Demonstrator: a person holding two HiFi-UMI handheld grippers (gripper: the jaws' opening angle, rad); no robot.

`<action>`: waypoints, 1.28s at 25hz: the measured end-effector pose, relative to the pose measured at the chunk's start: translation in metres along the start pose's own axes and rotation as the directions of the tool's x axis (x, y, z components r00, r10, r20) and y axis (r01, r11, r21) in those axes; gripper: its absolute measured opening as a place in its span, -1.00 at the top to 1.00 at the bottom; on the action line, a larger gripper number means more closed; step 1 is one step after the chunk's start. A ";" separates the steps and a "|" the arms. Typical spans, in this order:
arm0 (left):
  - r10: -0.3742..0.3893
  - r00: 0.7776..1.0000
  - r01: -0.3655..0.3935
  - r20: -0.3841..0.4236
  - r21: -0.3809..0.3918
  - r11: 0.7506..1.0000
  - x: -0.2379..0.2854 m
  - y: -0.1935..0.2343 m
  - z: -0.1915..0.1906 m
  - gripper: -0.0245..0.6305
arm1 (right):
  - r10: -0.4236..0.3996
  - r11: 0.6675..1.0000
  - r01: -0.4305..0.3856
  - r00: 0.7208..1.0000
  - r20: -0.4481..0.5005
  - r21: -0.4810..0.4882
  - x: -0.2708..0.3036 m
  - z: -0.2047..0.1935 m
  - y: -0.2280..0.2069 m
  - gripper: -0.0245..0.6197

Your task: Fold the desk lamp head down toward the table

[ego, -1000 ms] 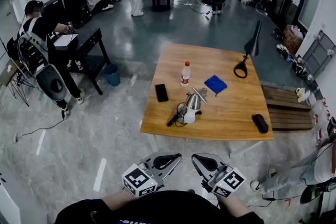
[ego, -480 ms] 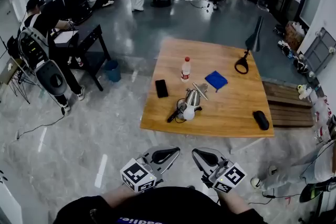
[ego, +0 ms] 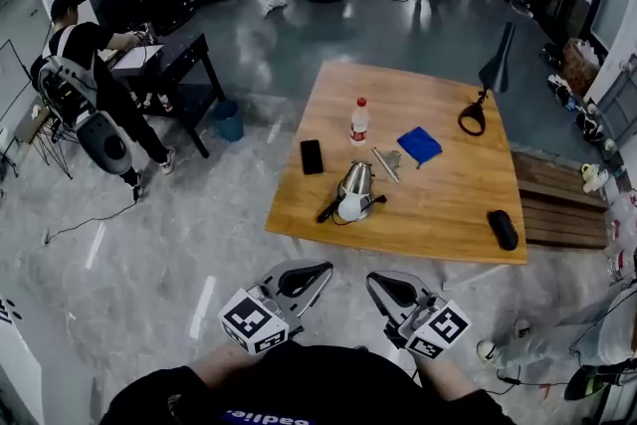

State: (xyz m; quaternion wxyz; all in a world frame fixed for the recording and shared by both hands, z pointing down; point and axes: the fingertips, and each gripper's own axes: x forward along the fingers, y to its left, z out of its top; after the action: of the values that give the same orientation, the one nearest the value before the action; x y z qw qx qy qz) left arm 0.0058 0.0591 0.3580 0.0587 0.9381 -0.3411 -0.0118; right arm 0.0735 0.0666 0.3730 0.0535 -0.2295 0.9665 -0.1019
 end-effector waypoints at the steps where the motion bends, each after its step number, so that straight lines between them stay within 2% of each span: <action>1: 0.017 1.000 -0.017 0.002 0.002 1.000 0.001 0.001 0.001 0.90 | 0.010 1.000 -0.010 1.000 -0.002 0.004 -0.001 -0.001 -0.003 0.91; 6: 0.076 0.997 -0.076 0.004 0.002 0.997 0.010 0.007 0.000 0.90 | 0.035 0.999 -0.035 0.999 -0.022 0.021 -0.008 -0.005 -0.021 0.91; 10: 0.052 0.999 -0.052 0.001 0.010 0.999 0.014 0.025 -0.001 0.90 | 0.014 1.000 -0.013 0.999 -0.034 0.017 0.004 -0.006 -0.035 0.91; 16: -0.020 1.000 0.020 0.021 0.006 1.000 0.031 0.080 0.005 0.90 | -0.131 0.991 0.131 0.991 -0.042 -0.004 0.028 0.003 -0.082 0.91; 20: -0.105 0.994 0.105 0.027 0.016 0.994 0.043 0.116 0.010 0.90 | -0.253 0.967 0.253 0.967 -0.039 -0.023 0.040 0.011 -0.114 0.91; 24: -0.160 0.987 0.160 0.018 0.017 0.987 0.057 0.146 0.015 0.90 | -0.344 0.939 0.343 0.939 -0.019 -0.036 0.051 0.021 -0.138 0.91; 29: -0.183 0.983 0.183 -0.001 0.010 0.983 0.081 0.162 0.013 0.90 | -0.371 0.928 0.371 0.928 -0.020 -0.027 0.054 0.019 -0.163 0.91; 32: -0.152 0.987 0.156 -0.045 0.108 0.982 0.100 0.169 0.009 0.90 | -0.347 0.938 0.347 0.937 -0.028 -0.011 0.053 0.014 -0.183 0.91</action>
State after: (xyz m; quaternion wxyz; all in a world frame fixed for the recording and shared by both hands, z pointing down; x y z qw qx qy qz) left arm -0.0258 -0.1349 0.3705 0.0117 0.9636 -0.2665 0.0198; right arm 0.1081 -0.1198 0.3972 0.0196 -0.3950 0.9118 -0.1104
